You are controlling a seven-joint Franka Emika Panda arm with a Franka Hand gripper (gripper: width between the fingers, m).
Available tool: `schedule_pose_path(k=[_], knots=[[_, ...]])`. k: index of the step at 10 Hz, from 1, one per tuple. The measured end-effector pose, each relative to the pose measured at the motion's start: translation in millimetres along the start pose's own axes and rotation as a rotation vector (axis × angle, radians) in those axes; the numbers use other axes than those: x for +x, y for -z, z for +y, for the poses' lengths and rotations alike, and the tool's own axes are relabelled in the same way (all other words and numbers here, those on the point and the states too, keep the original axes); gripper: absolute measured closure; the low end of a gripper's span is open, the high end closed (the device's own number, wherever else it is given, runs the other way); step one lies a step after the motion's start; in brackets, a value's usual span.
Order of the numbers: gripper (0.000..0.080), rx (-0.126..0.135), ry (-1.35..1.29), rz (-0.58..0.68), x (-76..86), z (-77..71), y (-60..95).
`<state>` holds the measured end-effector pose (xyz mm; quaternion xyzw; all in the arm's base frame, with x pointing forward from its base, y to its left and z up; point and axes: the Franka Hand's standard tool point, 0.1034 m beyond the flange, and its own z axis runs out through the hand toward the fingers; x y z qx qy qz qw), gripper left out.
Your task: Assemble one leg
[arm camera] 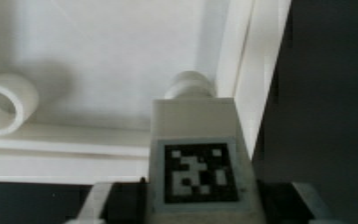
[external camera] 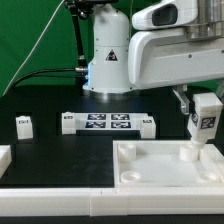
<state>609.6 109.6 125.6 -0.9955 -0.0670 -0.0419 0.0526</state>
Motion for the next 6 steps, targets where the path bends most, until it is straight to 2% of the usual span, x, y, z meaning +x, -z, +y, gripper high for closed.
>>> schedule_pose_path(k=[2,4,5,6], knots=[[0.0508,-0.003,0.002,0.036,4.8,-0.4,0.3],[0.0508,-0.019,0.002,0.203,14.1,3.5,0.1],[0.0508,-0.018,0.002,0.177,6.9,3.4,-4.2],[0.0508,-0.018,0.002,0.179,8.3,3.4,-3.6]])
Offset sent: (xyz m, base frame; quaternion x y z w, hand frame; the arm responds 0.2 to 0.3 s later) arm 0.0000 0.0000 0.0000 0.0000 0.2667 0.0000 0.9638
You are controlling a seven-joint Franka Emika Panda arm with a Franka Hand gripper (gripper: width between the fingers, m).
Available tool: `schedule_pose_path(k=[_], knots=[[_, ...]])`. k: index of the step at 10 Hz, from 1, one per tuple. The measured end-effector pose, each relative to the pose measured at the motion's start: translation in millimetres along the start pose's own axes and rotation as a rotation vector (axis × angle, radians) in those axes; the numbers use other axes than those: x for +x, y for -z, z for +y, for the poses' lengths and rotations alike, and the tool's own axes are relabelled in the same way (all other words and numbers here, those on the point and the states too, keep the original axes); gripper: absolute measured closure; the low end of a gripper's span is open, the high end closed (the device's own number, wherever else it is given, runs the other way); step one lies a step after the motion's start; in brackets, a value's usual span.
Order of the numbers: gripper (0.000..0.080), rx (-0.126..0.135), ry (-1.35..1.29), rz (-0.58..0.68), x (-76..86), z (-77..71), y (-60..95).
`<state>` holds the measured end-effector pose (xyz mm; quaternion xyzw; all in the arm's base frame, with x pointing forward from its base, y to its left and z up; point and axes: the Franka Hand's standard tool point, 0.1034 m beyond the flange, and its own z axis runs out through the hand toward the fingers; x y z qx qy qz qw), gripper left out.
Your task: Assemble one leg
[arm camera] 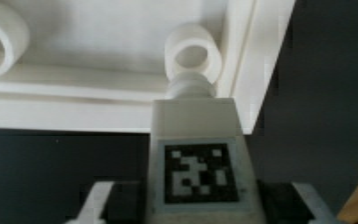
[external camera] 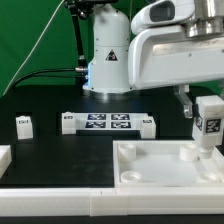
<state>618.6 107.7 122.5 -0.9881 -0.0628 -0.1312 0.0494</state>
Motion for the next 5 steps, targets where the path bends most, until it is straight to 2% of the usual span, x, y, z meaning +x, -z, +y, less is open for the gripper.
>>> schedule_pose_path(k=[5], knots=[[0.0508,0.001,0.004,-0.017,-1.6,2.9,-19.4]])
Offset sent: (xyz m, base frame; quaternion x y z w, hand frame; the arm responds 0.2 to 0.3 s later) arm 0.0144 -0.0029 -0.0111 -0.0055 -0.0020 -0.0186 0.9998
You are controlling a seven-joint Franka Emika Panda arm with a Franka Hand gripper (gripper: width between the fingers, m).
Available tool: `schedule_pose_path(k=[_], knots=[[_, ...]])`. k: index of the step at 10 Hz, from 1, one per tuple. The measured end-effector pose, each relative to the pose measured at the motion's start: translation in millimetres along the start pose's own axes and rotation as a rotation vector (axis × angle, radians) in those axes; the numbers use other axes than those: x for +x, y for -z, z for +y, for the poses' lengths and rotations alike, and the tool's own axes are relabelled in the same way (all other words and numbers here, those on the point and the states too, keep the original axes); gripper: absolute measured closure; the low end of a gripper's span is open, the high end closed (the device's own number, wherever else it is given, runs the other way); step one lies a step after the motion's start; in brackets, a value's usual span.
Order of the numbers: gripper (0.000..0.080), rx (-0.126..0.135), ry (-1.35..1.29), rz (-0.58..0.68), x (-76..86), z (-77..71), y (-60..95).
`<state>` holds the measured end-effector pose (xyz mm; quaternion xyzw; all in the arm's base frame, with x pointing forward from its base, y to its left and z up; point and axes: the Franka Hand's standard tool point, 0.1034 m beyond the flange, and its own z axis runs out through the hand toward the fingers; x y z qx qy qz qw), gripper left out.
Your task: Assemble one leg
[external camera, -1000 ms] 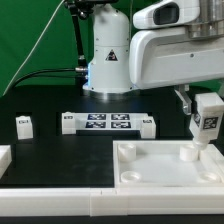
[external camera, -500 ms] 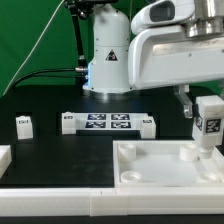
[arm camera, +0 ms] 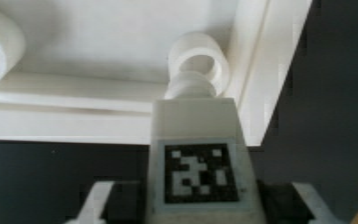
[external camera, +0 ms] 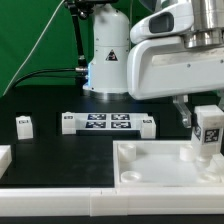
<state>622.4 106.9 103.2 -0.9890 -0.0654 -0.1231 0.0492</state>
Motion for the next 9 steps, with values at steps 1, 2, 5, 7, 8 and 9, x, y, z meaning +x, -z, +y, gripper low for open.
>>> schedule_pose_path(k=[1,2,5,7,8,9], knots=[[0.0508,0.001,0.001,-0.006,-1.7,-1.1,-5.3],[0.0508,0.002,0.002,-0.012,-3.7,-1.8,-8.7],[0.0508,0.005,0.008,-0.012,-4.1,-6.8,-12.3],[0.0508,0.006,0.009,-0.012,-5.0,-9.4,-19.3],[0.0508,0.006,0.012,-0.006,-4.6,-9.6,-20.8],[0.0508,0.005,0.014,0.001,-4.2,-8.7,-22.1]])
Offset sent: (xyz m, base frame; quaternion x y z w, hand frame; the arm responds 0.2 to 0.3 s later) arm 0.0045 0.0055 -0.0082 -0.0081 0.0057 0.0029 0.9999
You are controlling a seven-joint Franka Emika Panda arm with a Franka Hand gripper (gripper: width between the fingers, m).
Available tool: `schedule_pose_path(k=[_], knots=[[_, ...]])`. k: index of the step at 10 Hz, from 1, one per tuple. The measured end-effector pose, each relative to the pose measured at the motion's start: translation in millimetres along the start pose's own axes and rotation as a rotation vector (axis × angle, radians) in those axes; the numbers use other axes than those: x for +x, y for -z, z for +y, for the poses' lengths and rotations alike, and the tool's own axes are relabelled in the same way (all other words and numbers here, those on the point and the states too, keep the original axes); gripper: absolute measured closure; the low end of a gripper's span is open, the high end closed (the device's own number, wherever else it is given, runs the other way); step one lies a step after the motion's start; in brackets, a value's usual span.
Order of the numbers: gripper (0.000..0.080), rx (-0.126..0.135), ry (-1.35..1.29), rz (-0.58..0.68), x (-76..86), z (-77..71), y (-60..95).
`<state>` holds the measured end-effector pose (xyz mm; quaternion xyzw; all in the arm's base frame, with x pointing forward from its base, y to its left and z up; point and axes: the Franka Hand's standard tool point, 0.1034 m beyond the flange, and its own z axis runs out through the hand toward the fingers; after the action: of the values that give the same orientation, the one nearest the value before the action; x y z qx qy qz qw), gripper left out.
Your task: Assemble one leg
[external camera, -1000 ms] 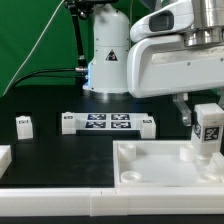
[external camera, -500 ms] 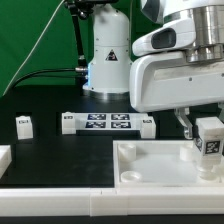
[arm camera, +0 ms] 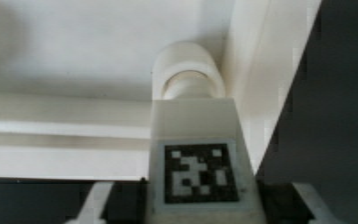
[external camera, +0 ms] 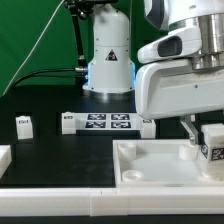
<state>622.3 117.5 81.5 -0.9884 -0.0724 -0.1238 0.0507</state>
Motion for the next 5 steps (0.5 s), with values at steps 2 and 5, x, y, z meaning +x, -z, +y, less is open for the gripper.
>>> schedule_pose_path(k=[2,5], knots=[[0.0508,-0.002,0.0,0.015,0.1,0.1,-0.6],[0.0508,-0.006,0.001,0.045,-2.3,-0.1,-1.6]])
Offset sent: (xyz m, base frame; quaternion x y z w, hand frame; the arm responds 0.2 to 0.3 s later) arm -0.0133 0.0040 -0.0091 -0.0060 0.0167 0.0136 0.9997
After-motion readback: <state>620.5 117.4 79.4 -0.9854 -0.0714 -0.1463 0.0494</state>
